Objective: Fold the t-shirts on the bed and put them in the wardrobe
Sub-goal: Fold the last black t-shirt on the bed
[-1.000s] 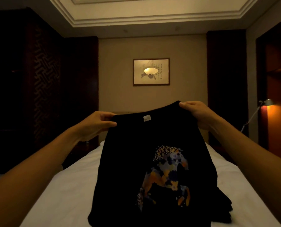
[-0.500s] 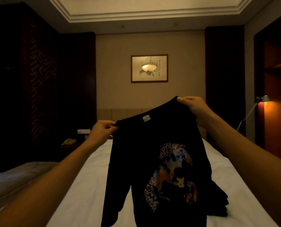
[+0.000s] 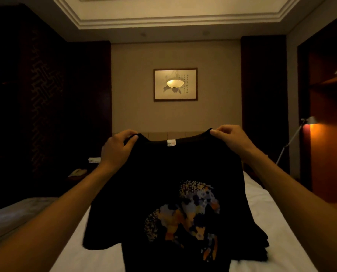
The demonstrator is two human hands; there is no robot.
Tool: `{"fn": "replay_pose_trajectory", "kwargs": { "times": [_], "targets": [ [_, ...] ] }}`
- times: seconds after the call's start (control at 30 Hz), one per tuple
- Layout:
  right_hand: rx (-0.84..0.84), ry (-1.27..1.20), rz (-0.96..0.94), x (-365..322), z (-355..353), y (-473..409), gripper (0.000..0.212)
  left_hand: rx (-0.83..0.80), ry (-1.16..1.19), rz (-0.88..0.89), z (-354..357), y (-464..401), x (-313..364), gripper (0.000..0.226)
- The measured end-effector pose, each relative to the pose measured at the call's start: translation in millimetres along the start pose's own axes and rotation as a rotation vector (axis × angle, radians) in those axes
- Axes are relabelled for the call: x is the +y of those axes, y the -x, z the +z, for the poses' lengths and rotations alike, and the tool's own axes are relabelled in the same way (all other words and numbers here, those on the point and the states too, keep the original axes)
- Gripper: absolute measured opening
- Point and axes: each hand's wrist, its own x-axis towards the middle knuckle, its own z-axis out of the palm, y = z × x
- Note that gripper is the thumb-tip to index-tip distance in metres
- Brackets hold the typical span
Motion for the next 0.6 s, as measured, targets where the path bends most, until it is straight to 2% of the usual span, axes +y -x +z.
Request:
{"fn": "replay_pose_trajectory", "kwargs": {
  "times": [0.13, 0.23, 0.33, 0.47, 0.6],
  "targets": [
    [-0.208, -0.203, 0.229, 9.0, -6.3, 6.1, 0.049, -0.111, -0.051, 0.1, -24.6, -8.5, 3.3, 0.029],
    [-0.314, -0.282, 0.289, 15.7, -8.5, 7.6, 0.04, -0.271, -0.038, 0.051, -40.5, -13.7, 8.4, 0.028],
    [-0.369, -0.204, 0.212, 21.0, -6.3, 8.1, 0.029, -0.352, 0.081, -0.004, -48.1, -13.8, 5.1, 0.02],
    [-0.247, -0.307, 0.126, 31.8, 3.0, 7.0, 0.021, -0.28, 0.415, -0.092, -44.6, -4.3, -5.6, 0.012],
    [-0.088, -0.192, 0.066, 41.7, 22.7, 9.6, 0.022, -0.137, 0.458, -0.17, -22.4, 11.0, -12.5, 0.018]
  ]
}}
